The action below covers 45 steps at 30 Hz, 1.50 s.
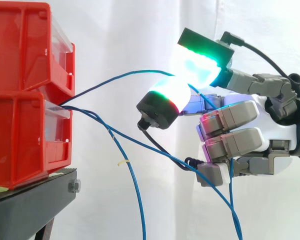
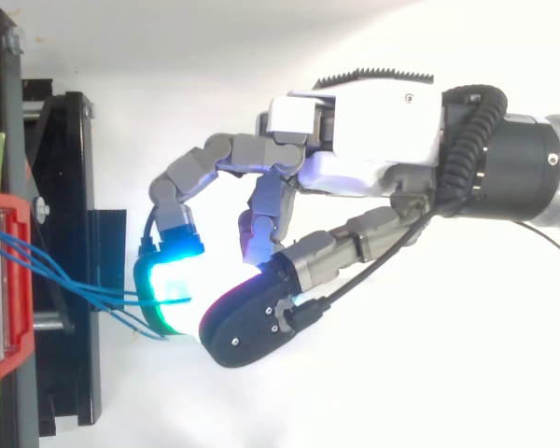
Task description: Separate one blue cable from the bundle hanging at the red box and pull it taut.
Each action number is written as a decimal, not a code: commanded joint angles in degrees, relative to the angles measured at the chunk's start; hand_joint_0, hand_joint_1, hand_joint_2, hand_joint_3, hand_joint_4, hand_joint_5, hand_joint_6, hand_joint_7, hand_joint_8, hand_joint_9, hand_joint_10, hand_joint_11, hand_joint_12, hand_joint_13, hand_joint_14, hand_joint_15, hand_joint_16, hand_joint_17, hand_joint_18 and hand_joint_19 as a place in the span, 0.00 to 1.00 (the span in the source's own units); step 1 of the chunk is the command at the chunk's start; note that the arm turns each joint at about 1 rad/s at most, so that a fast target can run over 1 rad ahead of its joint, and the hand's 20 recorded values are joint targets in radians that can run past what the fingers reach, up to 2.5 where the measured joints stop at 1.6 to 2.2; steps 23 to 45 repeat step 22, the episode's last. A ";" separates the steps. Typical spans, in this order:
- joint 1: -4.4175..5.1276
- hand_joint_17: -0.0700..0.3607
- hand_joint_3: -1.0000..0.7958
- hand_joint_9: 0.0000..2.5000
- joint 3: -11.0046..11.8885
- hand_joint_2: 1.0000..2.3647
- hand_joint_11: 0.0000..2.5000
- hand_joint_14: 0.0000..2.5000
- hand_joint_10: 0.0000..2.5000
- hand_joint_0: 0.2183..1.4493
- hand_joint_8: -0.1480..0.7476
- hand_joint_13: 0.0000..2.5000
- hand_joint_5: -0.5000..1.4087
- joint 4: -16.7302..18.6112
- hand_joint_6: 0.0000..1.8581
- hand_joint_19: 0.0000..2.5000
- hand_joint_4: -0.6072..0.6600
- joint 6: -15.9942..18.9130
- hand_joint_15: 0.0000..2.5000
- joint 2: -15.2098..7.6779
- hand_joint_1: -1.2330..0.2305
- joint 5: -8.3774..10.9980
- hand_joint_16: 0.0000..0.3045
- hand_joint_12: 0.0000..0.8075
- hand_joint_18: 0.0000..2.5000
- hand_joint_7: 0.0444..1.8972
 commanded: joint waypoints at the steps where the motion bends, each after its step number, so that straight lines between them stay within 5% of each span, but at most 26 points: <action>1: 0.00 0.39 0.52 0.60 -0.01 0.02 0.51 0.01 0.01 0.40 0.50 0.59 0.17 0.00 0.46 0.29 0.30 0.00 0.45 0.05 0.26 0.00 0.14 0.44 0.42 0.70; 45: 0.00 0.39 0.52 0.59 -0.01 0.02 0.50 0.01 0.01 0.40 0.51 0.58 0.17 0.00 0.46 0.29 0.31 0.00 0.44 0.05 0.26 0.00 0.14 0.44 0.41 0.70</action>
